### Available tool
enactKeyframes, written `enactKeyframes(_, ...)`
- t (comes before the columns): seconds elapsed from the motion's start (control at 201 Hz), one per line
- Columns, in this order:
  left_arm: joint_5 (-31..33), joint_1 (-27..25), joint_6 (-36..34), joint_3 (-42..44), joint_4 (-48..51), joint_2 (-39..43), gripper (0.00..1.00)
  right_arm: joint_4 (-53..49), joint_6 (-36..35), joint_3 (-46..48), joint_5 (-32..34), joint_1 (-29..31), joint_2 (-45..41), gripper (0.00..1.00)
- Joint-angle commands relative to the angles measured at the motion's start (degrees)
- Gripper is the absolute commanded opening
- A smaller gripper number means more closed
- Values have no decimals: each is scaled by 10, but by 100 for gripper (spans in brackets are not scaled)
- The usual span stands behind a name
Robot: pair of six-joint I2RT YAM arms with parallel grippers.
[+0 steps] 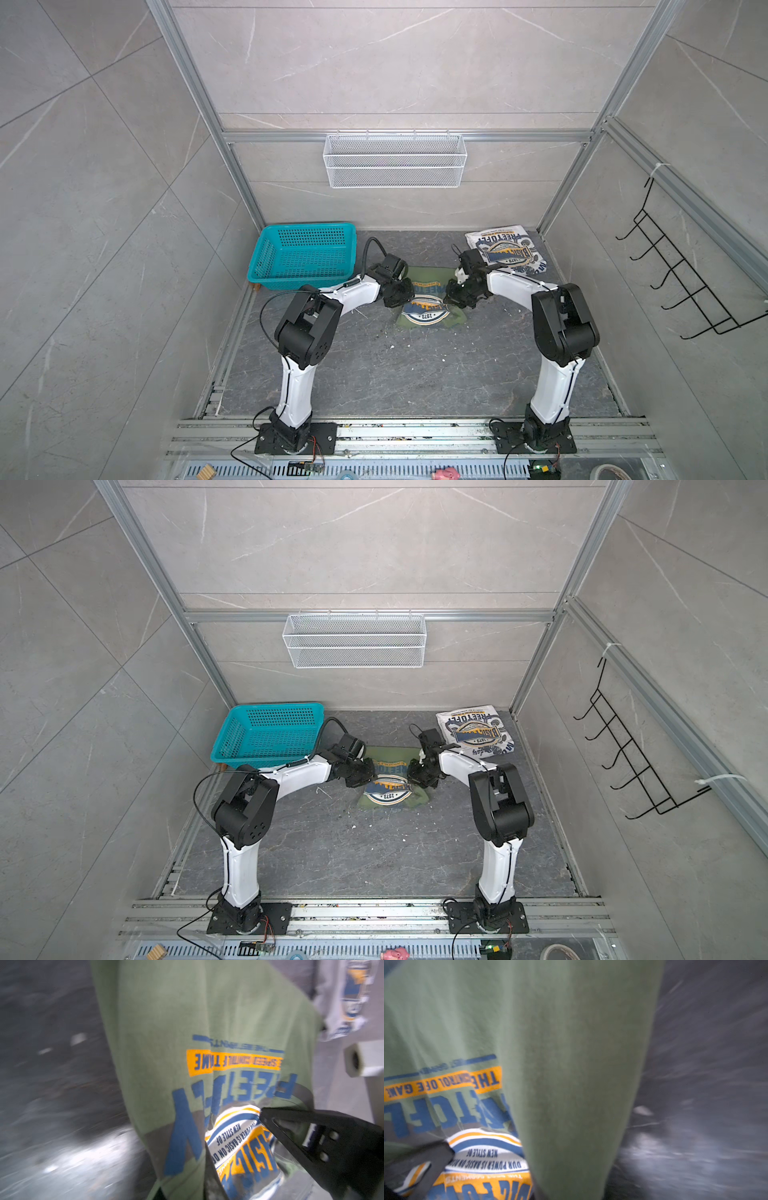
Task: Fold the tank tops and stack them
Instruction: 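Lift the green tank top with both grippers and carry it toward the white T-shirt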
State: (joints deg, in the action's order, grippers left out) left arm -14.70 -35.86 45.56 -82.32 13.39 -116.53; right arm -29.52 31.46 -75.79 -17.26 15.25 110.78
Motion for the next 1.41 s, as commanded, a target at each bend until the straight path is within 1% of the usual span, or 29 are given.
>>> enactKeyframes(0.0, -19, -7, 30, -49, -49, -15, 0, -39, -48, -52, 20, -21, -38, 9)
enactKeyframes(0.144, -20, -16, 44, -109, -67, -40, 0, -74, -73, -109, 43, -44, -40, 9)
enactKeyframes(0.344, -13, -33, 39, -240, -57, -90, 0, -118, -104, -200, 71, -74, -35, 8)
enactKeyframes(0.548, -20, -49, 39, -384, -48, -165, 0, -157, -140, -287, 112, -109, -14, 9)
enactKeyframes(0.578, -20, -52, 39, -407, -46, -195, 0, -161, -143, -297, 118, -114, -11, 9)
enactKeyframes(0.737, -25, -61, 53, -520, -56, -269, 0, -174, -163, -359, 114, -146, 18, 9)
enactKeyframes(0.956, -22, -70, 70, -708, -85, -383, 0, -203, -171, -472, 110, -187, 81, 9)
enactKeyframes(1.07, -8, -73, 84, -727, -145, -414, 0, -211, -177, -521, 108, -200, 113, 9)
enactKeyframes(1.235, 26, -88, 76, -781, -201, -466, 0, -231, -187, -592, 116, -211, 156, 8)
enactKeyframes(1.404, 58, -91, 80, -786, -231, -496, 0, -252, -192, -637, 138, -216, 199, 8)
